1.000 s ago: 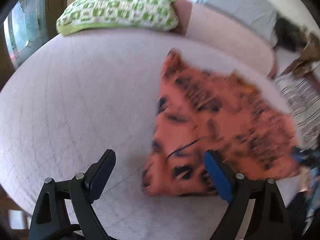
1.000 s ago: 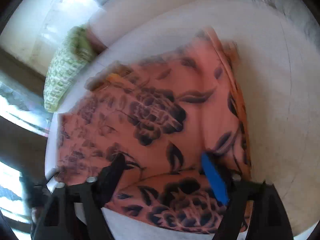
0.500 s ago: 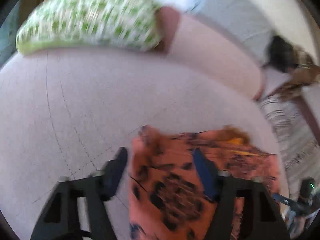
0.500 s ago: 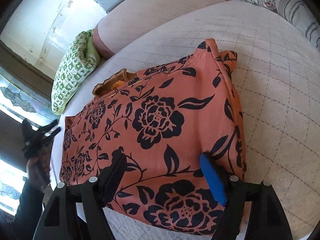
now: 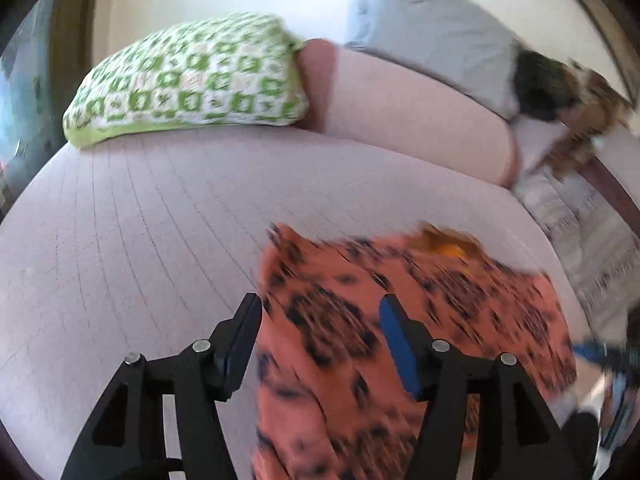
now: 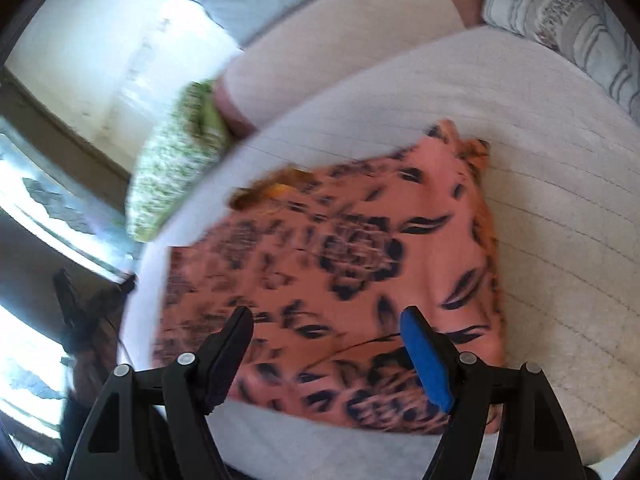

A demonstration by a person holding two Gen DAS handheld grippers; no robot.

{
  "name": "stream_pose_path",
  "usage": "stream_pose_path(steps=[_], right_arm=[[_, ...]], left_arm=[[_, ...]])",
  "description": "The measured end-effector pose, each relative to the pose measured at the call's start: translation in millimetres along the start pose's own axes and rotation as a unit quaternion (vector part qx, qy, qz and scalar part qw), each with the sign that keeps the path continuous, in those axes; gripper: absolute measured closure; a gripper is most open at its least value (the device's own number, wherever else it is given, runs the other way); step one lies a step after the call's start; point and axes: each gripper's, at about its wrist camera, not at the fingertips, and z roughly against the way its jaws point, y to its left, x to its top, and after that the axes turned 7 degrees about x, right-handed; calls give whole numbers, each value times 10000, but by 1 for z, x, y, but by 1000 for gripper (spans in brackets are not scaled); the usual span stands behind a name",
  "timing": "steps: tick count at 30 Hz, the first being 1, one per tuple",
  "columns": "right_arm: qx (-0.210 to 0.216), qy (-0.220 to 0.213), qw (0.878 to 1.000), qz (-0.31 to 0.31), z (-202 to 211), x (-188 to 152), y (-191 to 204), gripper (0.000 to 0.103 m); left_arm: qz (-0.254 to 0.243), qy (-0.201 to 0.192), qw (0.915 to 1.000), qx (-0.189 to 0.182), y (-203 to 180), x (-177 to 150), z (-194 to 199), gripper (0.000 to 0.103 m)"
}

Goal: Fold small clothes

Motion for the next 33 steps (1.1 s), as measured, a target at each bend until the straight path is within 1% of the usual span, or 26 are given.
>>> stream_pose_path(steps=[1,2,3,4,5,6,7,8,10,11,13,15,16,18,20,21,22,24,25,26,27,28,29,30,32,33], right_arm=[[-8,19,9999,-165,-1,-2,-6,21],[-140,127,9985,-512,-7,-6,-25,19],[-247,232,9963,-787,-14,-11,-42,19],[-28,186,9925,-1205,-16,-17,-62,26],[58,-20,9911,-1329,-8,-18,-63,27],[49,-71,9905,-1373,0,-16,-58,27],[-119,-102,9930,-1173,9,-13,-44,27],[-166,-166,9951,-963,16,-12,-33,27],[122,-268,9985,-456,30,-13,-7,24],[194,-240,9988,-387,30,-14,-2,20],[117,-164,9992,-358,23,-17,-3,19],[-222,91,9985,-499,2,-23,-20,19],[-484,376,9955,-724,-14,-29,-37,19],[-469,113,9958,-774,-9,-31,-35,19],[-492,125,9965,-666,-2,-25,-18,19],[-489,52,9974,-535,1,-24,-10,19],[-465,-69,9986,-237,6,-21,5,19],[-358,-139,9992,93,8,-20,20,18],[-294,-109,9994,146,2,-21,20,15],[-372,18,9993,99,-8,-26,12,12],[-574,219,9981,-9,-20,-29,1,12],[-863,539,9943,-307,-38,-34,-20,13],[-790,419,9954,-349,-38,-36,-23,13],[-723,154,9967,-332,-24,-34,-13,13],[-567,111,9978,-320,-14,-29,1,13],[-520,-29,9985,-184,-8,-26,9,13]], left_arm=[[-3,54,10000,-18,-4,-14,4,33],[-79,178,9998,-42,-10,-27,3,27],[-210,305,9993,42,-16,-39,-4,27],[-354,493,9977,286,-21,-49,-16,27],[-516,788,9938,584,-25,-59,-29,27],[-690,1102,9878,856,-29,-70,-41,28],[-841,887,9876,987,-34,-73,-36,27],[-921,754,9875,1032,-41,-72,-29,27],[-856,749,9903,804,-50,-65,-19,27],[-808,683,9914,774,-52,-63,-14,27],[-777,541,9919,846,-59,-61,-7,25],[-750,587,9912,916,-61,-59,-4,25],[-728,599,9913,923,-61,-59,-3,25],[-683,618,9916,910,-62,-59,1,25],[-625,559,9917,979,-62,-57,8,25],[-598,546,9919,983,-62,-56,8,25],[-576,552,9920,975,-62,-55,8,25],[-545,568,9919,992,-60,-54,9,25],[-537,562,9920,997,-60,-54,11,25],[-530,562,9921,994,-60,-54,12,25],[-519,566,9921,995,-60,-54,13,25],[-502,565,9922,991,-60,-53,15,25],[-510,570,9923,973,-60,-54,17,25],[-541,563,9922,974,-59,-54,20,25],[-554,505,9916,1050,-57,-53,22,25],[-533,504,9916,1065,-56,-53,22,25]])
